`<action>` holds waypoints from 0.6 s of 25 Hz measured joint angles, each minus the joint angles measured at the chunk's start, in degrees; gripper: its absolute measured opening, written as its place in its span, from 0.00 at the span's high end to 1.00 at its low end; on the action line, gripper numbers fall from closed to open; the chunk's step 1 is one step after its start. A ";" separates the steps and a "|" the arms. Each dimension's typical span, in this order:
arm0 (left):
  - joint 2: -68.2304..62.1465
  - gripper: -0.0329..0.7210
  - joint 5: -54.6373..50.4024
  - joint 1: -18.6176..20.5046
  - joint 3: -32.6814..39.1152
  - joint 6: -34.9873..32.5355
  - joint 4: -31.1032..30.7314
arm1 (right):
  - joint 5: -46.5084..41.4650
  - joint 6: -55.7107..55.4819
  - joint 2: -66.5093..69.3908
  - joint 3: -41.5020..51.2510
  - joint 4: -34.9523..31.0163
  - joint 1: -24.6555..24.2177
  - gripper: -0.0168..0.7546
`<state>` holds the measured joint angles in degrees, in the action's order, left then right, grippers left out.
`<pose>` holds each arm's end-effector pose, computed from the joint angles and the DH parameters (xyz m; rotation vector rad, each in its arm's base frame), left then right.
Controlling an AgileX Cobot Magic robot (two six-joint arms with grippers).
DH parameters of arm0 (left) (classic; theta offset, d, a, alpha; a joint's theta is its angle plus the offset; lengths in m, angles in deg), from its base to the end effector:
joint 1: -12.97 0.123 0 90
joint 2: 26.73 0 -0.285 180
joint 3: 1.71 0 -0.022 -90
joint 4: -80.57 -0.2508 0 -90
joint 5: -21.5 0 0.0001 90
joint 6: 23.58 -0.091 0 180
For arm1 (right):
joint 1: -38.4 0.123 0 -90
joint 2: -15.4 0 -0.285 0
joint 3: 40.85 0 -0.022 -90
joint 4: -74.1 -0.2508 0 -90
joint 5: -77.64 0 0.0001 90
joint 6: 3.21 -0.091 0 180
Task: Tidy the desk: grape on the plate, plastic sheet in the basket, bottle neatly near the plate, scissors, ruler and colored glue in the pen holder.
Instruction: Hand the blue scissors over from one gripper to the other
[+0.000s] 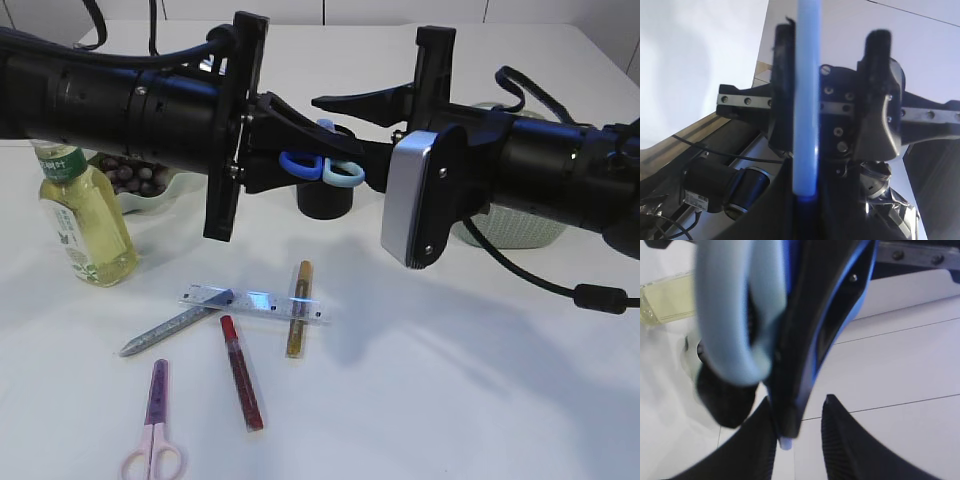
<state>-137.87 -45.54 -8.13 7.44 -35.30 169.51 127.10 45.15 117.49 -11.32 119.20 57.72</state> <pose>0.3059 -0.2079 0.2621 0.2961 -2.2861 1.8376 0.3032 0.1582 0.2487 -1.4768 0.6535 -0.3848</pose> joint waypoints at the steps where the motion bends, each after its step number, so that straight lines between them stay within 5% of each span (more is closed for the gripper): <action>1: 0.00 0.90 0.00 0.00 0.00 0.00 0.00 | 0.00 0.00 0.00 0.00 0.11 0.00 0.65; 15: 0.00 0.90 0.00 0.00 -0.22 -0.09 0.00 | 0.09 0.00 0.00 0.00 0.81 0.00 0.72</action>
<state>-137.87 -45.54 -8.13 7.23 -35.39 169.51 127.20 45.15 117.49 -11.32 120.01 57.72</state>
